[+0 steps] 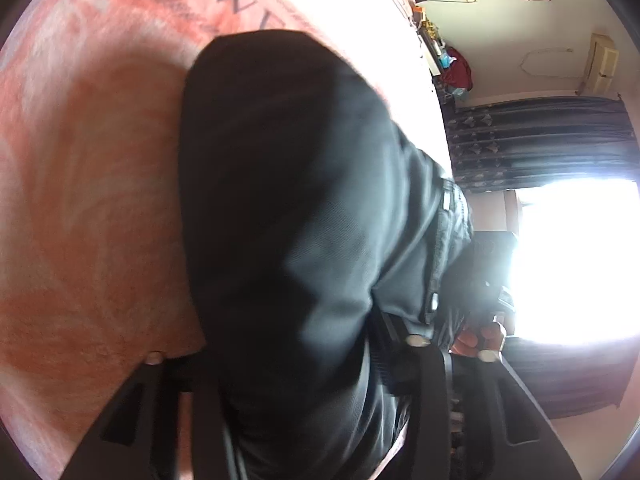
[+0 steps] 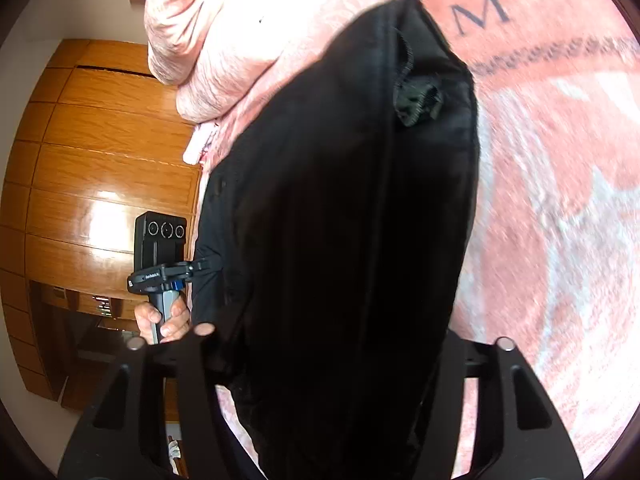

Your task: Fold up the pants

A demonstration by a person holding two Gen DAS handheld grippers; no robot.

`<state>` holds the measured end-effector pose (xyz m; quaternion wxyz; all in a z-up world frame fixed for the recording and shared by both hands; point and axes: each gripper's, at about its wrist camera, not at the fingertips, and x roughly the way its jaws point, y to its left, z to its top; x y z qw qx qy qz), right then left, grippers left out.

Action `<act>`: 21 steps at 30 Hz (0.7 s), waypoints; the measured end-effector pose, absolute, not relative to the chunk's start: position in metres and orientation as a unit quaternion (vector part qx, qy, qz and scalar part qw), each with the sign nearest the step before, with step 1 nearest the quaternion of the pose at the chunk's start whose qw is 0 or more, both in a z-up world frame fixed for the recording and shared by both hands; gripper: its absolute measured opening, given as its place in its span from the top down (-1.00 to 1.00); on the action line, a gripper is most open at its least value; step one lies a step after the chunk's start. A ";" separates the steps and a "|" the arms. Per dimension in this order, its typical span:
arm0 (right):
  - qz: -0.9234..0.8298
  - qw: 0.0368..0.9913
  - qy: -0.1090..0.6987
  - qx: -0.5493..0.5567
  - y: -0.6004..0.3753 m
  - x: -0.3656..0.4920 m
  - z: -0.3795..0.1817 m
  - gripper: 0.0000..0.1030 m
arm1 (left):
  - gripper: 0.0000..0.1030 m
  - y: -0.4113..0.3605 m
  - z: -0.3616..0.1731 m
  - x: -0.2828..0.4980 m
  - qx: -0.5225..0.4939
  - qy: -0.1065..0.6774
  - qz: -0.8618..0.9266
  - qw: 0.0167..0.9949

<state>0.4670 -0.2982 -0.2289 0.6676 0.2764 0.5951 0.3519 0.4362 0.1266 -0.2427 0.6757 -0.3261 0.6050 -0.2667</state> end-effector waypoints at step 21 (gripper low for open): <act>0.230 0.801 0.518 0.193 -0.281 0.488 -0.165 -0.28 | -0.44 0.098 -0.185 0.322 -0.108 0.524 -0.093 0.840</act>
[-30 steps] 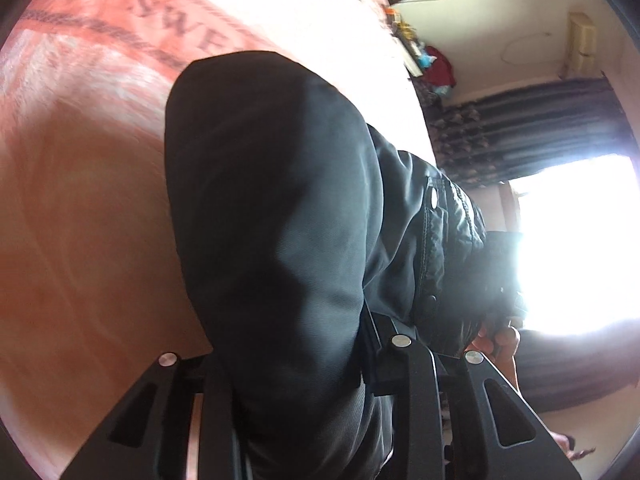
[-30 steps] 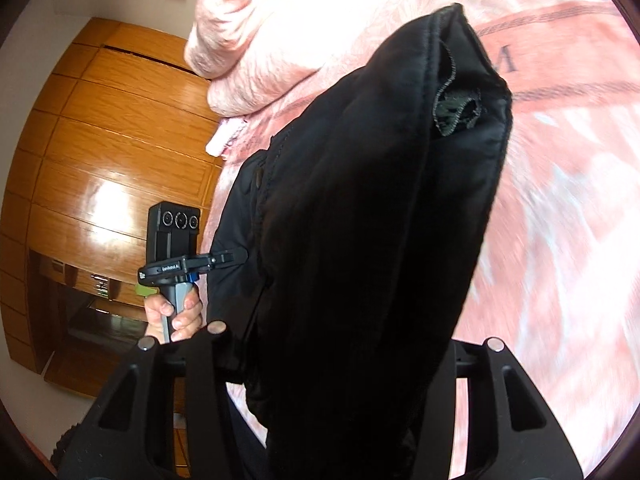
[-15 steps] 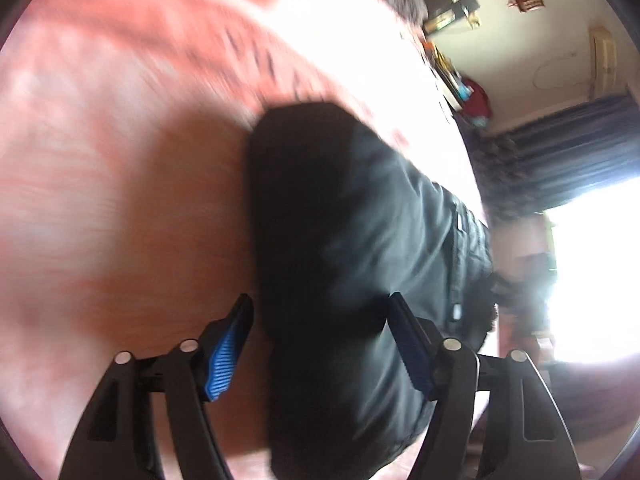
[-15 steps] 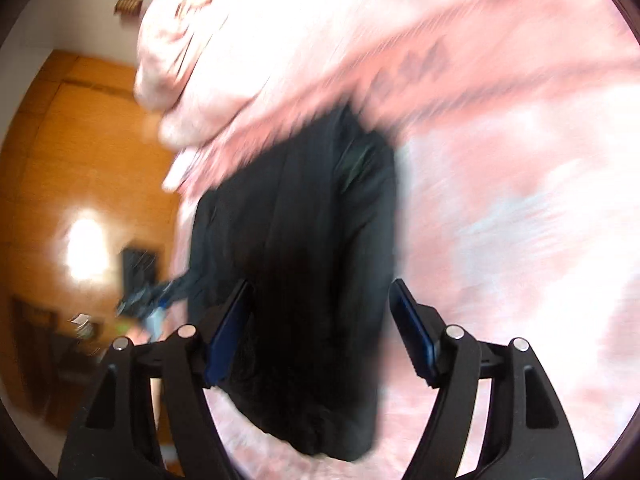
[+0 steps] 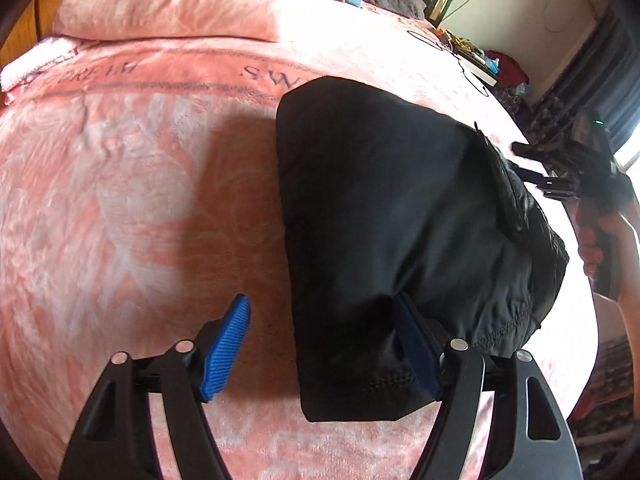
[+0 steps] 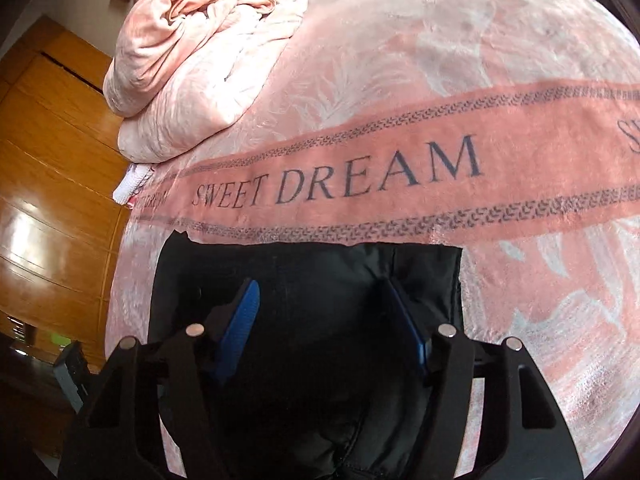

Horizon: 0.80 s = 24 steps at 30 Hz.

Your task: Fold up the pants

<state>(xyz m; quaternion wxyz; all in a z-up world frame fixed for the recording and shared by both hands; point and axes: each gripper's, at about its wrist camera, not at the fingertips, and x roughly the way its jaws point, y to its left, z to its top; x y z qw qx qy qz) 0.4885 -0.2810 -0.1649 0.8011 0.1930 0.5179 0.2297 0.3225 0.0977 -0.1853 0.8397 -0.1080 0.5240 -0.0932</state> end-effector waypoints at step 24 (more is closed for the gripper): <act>0.171 0.907 0.361 0.137 -0.275 0.179 -0.073 -0.93 | -0.93 0.098 -0.093 0.178 -0.047 0.408 -0.016 0.912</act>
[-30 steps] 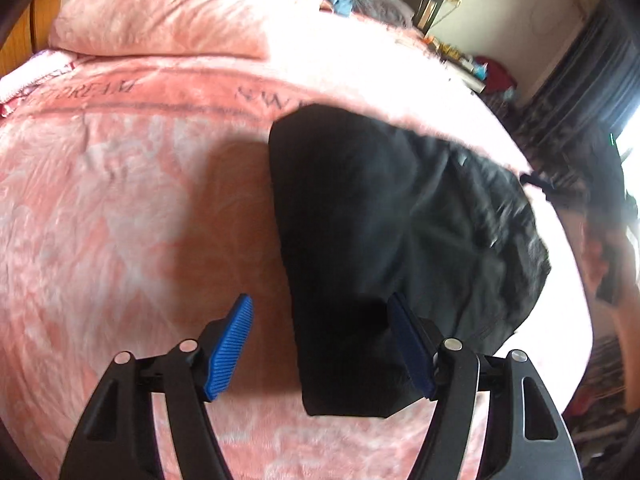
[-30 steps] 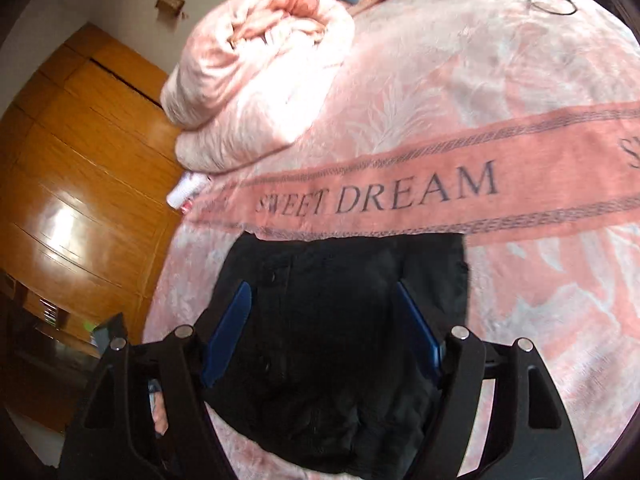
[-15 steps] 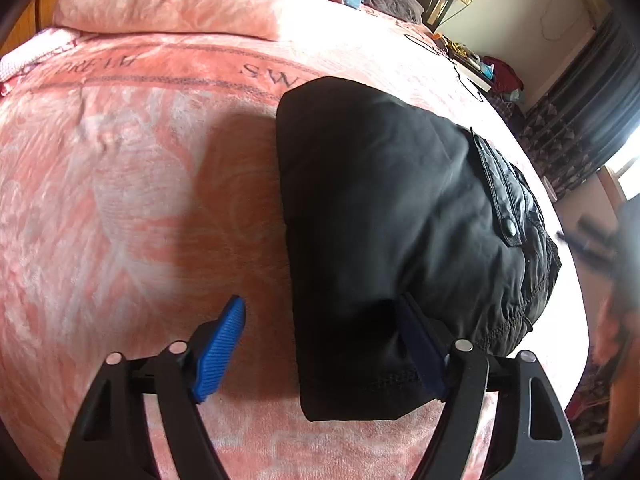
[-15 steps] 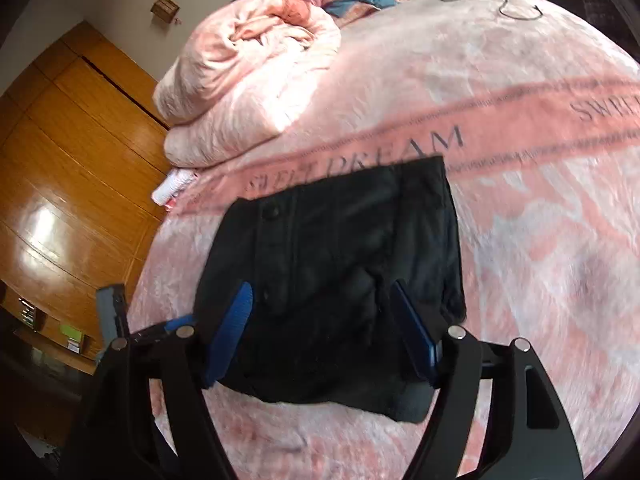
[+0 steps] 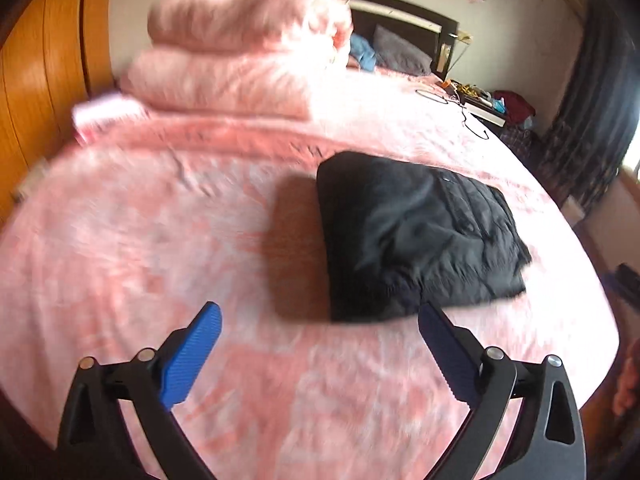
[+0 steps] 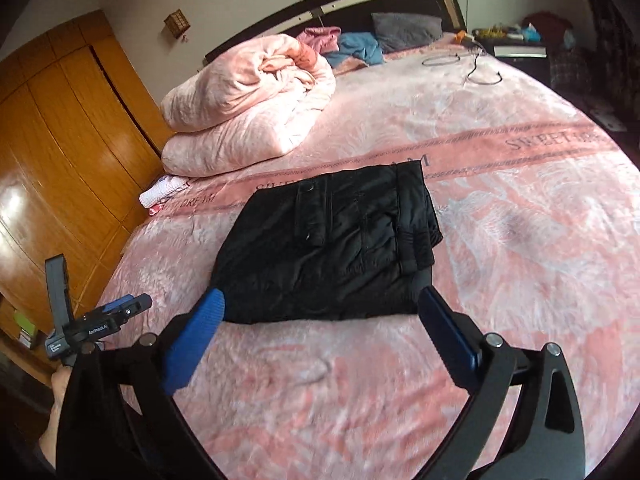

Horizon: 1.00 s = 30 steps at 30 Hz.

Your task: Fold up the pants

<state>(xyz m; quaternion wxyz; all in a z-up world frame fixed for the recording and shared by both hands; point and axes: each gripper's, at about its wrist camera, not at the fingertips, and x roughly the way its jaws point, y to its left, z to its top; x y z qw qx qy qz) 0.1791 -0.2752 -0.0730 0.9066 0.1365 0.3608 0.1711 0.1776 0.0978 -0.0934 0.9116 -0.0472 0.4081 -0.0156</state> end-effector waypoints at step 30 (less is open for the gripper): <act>0.082 0.952 0.293 0.023 -0.221 -0.079 0.012 -0.94 | -0.93 0.046 0.033 -0.093 -0.022 0.303 0.046 0.952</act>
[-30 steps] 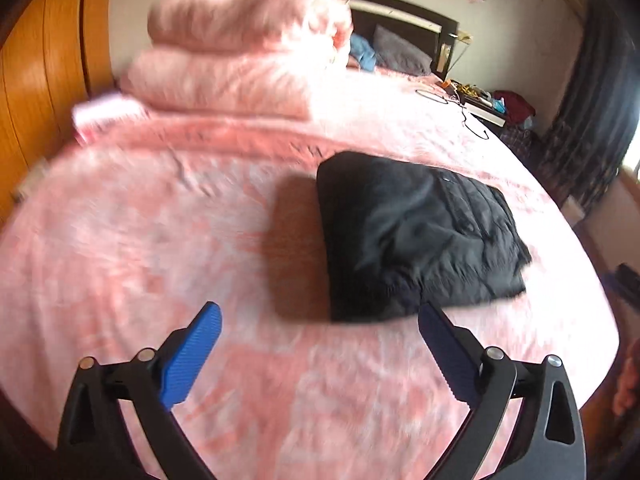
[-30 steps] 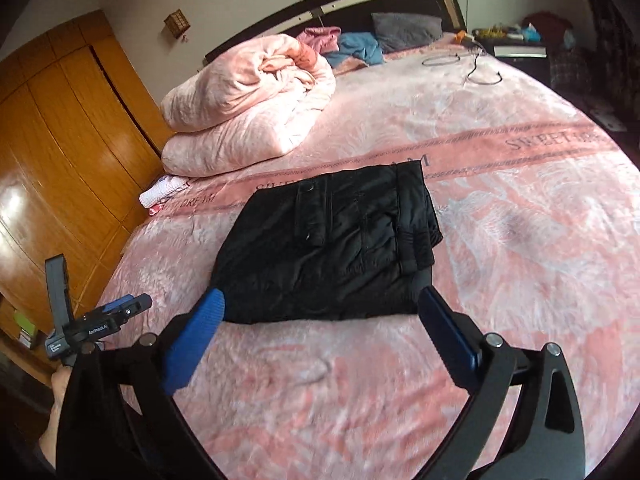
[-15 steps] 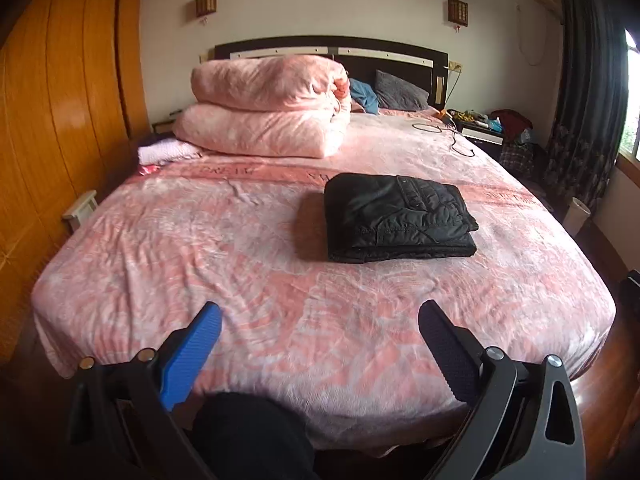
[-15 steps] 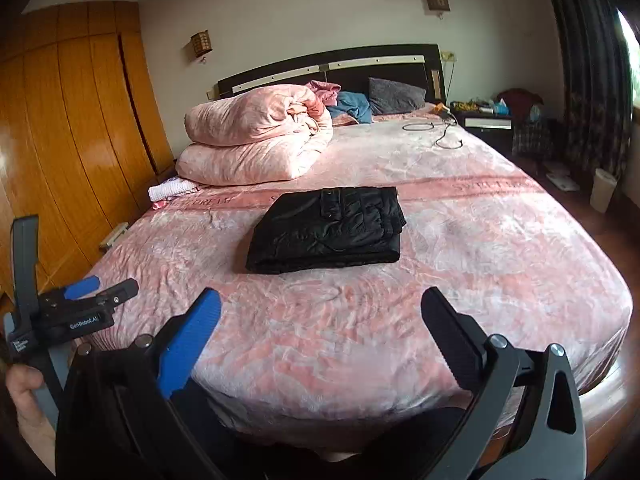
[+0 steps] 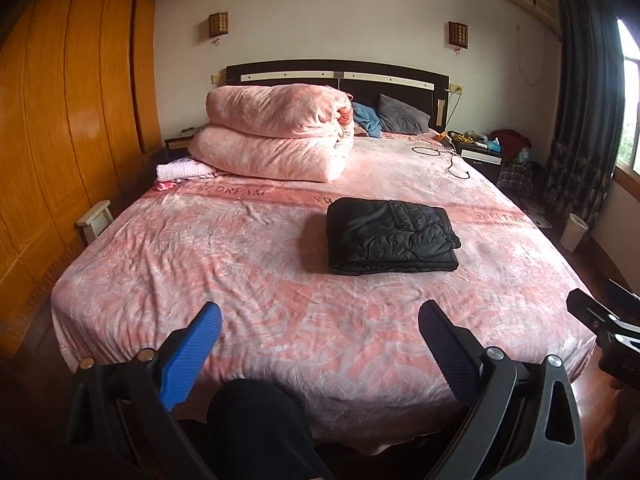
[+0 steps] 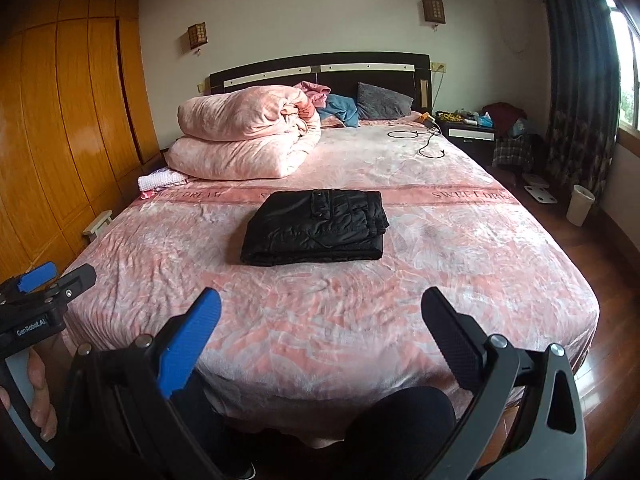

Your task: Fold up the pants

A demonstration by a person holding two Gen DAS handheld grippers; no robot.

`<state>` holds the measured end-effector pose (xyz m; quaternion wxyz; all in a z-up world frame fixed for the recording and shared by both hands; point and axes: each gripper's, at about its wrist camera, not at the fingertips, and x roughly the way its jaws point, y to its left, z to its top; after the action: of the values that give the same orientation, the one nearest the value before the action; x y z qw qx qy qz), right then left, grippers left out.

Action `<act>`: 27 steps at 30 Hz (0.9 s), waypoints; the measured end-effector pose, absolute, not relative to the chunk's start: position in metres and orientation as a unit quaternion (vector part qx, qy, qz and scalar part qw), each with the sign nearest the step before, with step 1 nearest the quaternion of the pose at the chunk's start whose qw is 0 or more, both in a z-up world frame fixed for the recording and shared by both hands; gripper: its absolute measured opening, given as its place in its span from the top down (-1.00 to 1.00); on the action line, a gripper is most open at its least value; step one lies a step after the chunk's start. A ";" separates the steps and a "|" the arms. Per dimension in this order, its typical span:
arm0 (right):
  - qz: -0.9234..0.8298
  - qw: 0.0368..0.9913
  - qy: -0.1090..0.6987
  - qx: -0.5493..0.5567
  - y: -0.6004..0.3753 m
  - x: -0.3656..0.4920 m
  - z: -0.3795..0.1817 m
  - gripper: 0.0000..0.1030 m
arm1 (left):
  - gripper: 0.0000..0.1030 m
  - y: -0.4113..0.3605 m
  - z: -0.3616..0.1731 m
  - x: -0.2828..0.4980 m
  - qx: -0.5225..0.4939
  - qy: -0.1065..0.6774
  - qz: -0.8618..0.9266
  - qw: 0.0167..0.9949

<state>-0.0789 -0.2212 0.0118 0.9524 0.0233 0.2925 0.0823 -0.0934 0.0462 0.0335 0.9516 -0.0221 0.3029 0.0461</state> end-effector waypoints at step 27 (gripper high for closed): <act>0.076 0.951 0.301 0.006 -0.215 -0.052 0.005 -0.94 | -0.93 0.048 0.007 -0.059 -0.031 0.339 0.045 0.939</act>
<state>-0.0517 -0.2153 0.0049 0.9507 0.0062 0.3008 0.0756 -0.0590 0.0481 0.0074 0.9390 -0.0309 0.3394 0.0455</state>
